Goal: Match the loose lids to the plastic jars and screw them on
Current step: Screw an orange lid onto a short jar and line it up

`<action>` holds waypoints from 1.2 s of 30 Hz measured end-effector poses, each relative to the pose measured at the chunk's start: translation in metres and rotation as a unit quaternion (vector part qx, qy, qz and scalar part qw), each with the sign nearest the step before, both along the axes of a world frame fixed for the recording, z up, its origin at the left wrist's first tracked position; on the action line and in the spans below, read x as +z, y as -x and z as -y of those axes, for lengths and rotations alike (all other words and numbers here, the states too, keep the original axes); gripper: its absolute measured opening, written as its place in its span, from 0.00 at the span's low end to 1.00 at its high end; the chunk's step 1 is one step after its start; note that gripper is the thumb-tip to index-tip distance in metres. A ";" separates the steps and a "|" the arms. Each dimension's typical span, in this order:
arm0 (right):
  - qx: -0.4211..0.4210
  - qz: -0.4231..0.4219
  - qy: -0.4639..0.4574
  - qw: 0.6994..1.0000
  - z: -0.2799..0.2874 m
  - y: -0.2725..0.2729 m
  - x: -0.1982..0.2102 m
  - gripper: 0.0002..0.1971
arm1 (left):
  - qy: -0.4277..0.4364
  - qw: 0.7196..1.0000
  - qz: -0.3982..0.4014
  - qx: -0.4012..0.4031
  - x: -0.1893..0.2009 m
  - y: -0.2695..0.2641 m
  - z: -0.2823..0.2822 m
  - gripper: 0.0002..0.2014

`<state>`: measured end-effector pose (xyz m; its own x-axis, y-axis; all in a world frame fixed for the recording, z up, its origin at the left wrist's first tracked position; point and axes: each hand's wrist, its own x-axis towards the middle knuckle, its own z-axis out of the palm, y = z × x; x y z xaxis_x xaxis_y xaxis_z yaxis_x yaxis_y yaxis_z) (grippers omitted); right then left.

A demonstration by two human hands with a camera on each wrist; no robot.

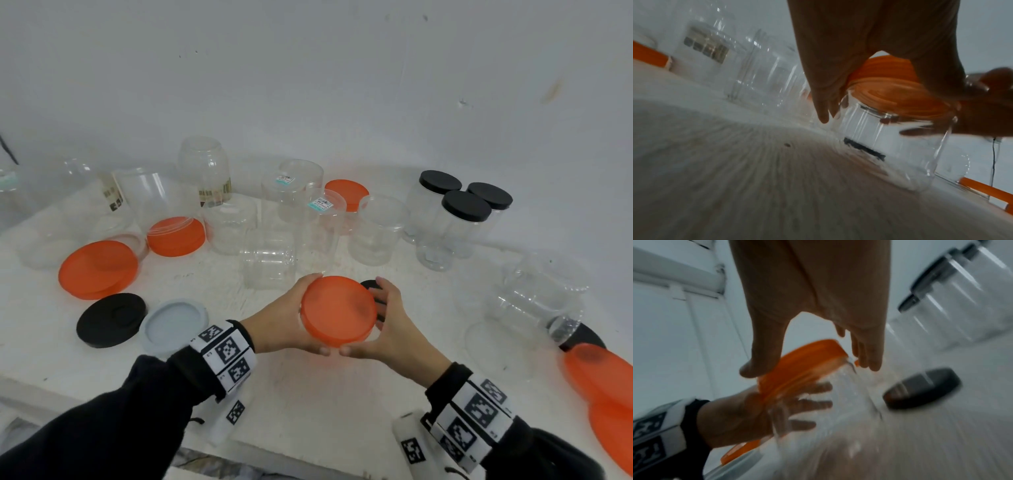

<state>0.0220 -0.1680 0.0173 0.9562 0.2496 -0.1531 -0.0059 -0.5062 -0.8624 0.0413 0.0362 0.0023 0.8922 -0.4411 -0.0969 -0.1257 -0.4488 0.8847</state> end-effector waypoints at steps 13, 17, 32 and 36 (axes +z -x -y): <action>0.266 0.102 0.402 0.870 -0.024 -0.033 0.057 0.50 | 0.040 0.997 -0.058 -0.005 -0.011 -0.012 0.001 0.49; 0.327 0.085 0.415 0.844 -0.025 -0.043 0.062 0.53 | 0.046 0.996 -0.071 -0.007 -0.012 -0.012 0.002 0.48; 0.378 0.076 0.402 0.830 -0.023 -0.051 0.064 0.51 | 0.057 0.996 -0.070 0.001 -0.012 -0.013 0.002 0.51; 0.370 0.087 0.406 0.831 -0.023 -0.054 0.066 0.49 | 0.051 0.997 -0.057 0.014 -0.012 -0.013 0.002 0.46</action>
